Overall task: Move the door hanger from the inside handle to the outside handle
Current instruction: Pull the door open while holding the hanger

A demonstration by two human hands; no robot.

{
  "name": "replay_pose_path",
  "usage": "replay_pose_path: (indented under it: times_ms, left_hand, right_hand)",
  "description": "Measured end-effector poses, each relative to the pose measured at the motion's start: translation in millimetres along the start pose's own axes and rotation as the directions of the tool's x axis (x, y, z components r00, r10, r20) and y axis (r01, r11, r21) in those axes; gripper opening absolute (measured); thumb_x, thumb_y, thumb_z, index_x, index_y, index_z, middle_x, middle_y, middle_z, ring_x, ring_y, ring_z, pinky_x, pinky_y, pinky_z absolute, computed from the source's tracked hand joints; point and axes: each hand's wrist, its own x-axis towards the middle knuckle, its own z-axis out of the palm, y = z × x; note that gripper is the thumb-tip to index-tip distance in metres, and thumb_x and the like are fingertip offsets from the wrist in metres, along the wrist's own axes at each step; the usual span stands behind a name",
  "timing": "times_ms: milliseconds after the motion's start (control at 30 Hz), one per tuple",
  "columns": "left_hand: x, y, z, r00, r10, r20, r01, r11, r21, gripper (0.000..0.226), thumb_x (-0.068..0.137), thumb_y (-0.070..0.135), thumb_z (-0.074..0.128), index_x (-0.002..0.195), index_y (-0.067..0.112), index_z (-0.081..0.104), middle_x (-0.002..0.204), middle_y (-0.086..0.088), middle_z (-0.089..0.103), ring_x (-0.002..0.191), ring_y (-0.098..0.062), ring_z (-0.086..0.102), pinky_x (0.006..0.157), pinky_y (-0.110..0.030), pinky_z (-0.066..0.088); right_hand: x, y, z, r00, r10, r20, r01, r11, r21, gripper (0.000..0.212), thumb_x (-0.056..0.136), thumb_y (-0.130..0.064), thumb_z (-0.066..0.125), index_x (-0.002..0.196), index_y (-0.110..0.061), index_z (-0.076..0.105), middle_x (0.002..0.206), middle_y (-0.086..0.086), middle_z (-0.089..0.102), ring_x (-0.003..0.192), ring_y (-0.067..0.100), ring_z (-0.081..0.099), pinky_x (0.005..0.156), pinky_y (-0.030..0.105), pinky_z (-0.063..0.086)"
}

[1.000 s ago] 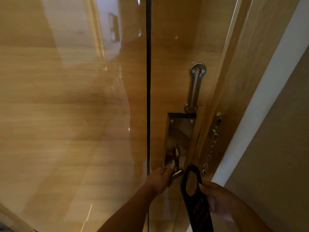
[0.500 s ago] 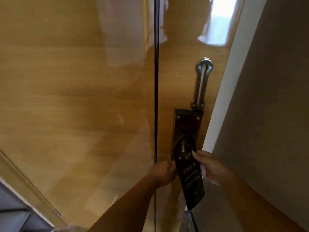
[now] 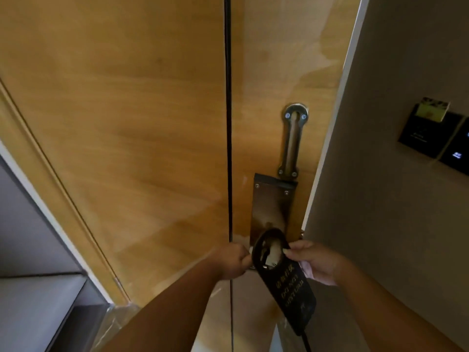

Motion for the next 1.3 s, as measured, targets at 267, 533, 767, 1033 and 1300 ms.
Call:
replay_pose_path:
  times_ms: [267,533,767,1033,1300]
  left_hand:
    - [-77,21,-7,0.993,-0.082,-0.081,0.112,0.848,0.518,0.037,0.09,0.045,0.038,0.058,0.027,0.043,0.054,0.005,0.043,0.048,-0.011,0.04,0.044,-0.027,0.026]
    - [-155,62,27,0.927,-0.267,-0.263,0.365,0.802,0.473,0.045,0.097,0.042,0.022,0.093,0.018,0.061,0.098,-0.015,0.063,0.101,-0.032,0.051,0.095,-0.047,0.033]
    - [-236,74,39,0.807,-0.49,-0.33,0.59,0.699,0.405,0.036,0.082,0.039,0.057,0.104,0.011,0.06,0.111,-0.012,0.057,0.104,-0.026,0.049,0.088,-0.04,0.048]
    - [-349,45,43,0.73,-0.554,-0.401,0.671,0.691,0.267,0.045,0.075,0.04,0.067,0.111,0.013,0.062,0.122,-0.005,0.057,0.119,-0.02,0.041,0.096,-0.036,0.041]
    - [-446,4,40,0.626,-0.645,-0.439,0.738,0.672,0.065,0.07,0.07,0.04,0.071,0.132,0.029,0.041,0.149,-0.001,0.028,0.138,-0.028,0.017,0.101,-0.05,0.041]
  right_hand:
    - [-45,24,56,0.999,-0.037,0.0,0.037,0.998,-0.046,0.036,0.067,-0.032,0.078,0.095,-0.01,0.073,0.101,0.01,0.073,0.106,0.028,0.065,0.096,0.043,0.046]
    - [-119,38,99,0.967,-0.232,-0.106,0.233,0.973,-0.006,0.012,0.081,-0.021,0.065,0.086,-0.013,0.073,0.082,0.004,0.075,0.084,0.019,0.072,0.066,0.027,0.056]
    - [-174,70,124,0.934,-0.284,-0.215,0.276,0.959,-0.067,0.012,0.08,-0.03,0.068,0.074,-0.023,0.076,0.076,0.0,0.077,0.078,0.018,0.074,0.064,0.029,0.054]
    - [-163,82,171,0.922,-0.257,-0.29,0.189,0.952,-0.241,0.022,0.085,-0.041,0.058,0.083,-0.021,0.068,0.088,0.009,0.07,0.086,0.027,0.066,0.072,0.039,0.052]
    - [-78,79,273,0.952,-0.262,-0.158,0.176,0.892,-0.417,0.034,0.09,-0.033,0.053,0.079,-0.005,0.068,0.077,0.013,0.068,0.069,0.024,0.061,0.06,0.031,0.045]
